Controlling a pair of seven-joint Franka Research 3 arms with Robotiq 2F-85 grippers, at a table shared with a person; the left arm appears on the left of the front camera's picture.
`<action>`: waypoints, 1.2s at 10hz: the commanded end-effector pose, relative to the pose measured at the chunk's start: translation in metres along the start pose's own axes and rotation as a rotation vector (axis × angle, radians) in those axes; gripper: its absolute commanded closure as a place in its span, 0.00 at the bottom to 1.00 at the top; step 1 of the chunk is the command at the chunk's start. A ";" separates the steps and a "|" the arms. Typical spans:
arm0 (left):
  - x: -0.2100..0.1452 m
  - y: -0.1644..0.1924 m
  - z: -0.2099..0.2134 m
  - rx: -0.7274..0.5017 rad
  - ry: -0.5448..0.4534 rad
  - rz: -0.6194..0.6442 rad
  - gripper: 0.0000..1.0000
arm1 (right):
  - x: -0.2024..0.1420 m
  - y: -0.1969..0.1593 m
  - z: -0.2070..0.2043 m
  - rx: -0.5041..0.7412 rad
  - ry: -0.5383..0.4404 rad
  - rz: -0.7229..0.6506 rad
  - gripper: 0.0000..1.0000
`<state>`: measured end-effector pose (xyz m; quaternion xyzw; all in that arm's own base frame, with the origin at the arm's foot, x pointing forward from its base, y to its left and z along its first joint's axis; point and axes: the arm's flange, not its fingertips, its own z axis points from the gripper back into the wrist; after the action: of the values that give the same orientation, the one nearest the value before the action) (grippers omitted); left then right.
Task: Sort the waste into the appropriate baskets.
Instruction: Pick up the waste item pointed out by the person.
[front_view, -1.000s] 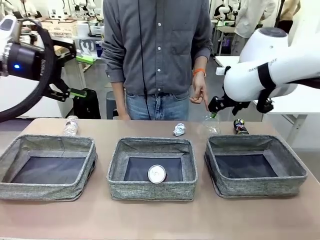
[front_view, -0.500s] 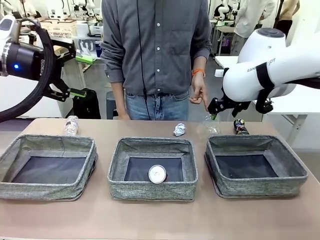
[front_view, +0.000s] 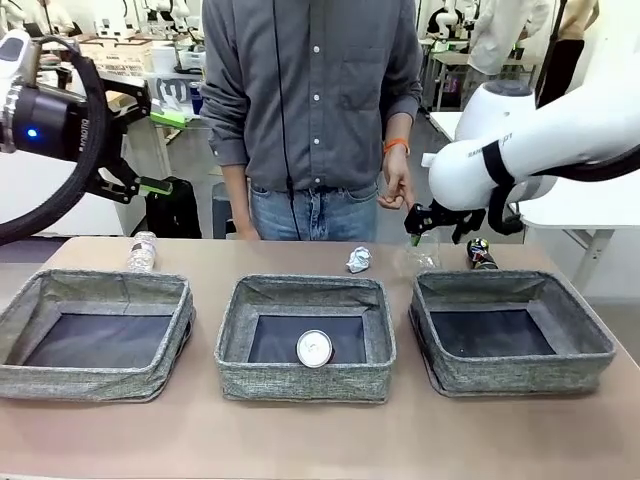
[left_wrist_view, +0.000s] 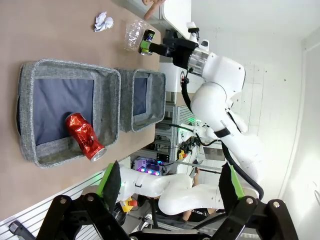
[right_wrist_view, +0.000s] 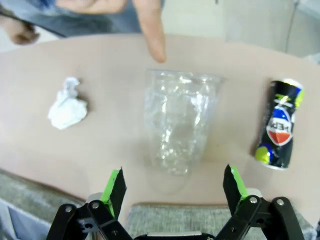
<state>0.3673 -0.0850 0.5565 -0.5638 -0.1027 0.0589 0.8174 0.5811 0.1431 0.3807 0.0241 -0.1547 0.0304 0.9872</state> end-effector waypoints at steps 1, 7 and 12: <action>0.000 0.001 0.001 -0.004 0.003 -0.019 0.00 | 0.018 0.014 -0.016 -0.033 -0.018 -0.068 0.00; 0.000 0.001 0.001 -0.004 0.003 -0.019 0.00 | 0.029 0.008 -0.072 -0.084 -0.008 -0.192 0.00; 0.000 0.001 0.001 -0.004 0.003 -0.019 0.00 | 0.031 0.004 -0.080 -0.060 -0.001 -0.219 0.20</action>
<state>0.3673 -0.0849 0.5565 -0.5637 -0.1027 0.0590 0.8174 0.6313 0.1491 0.3143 0.0149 -0.1452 -0.0645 0.9872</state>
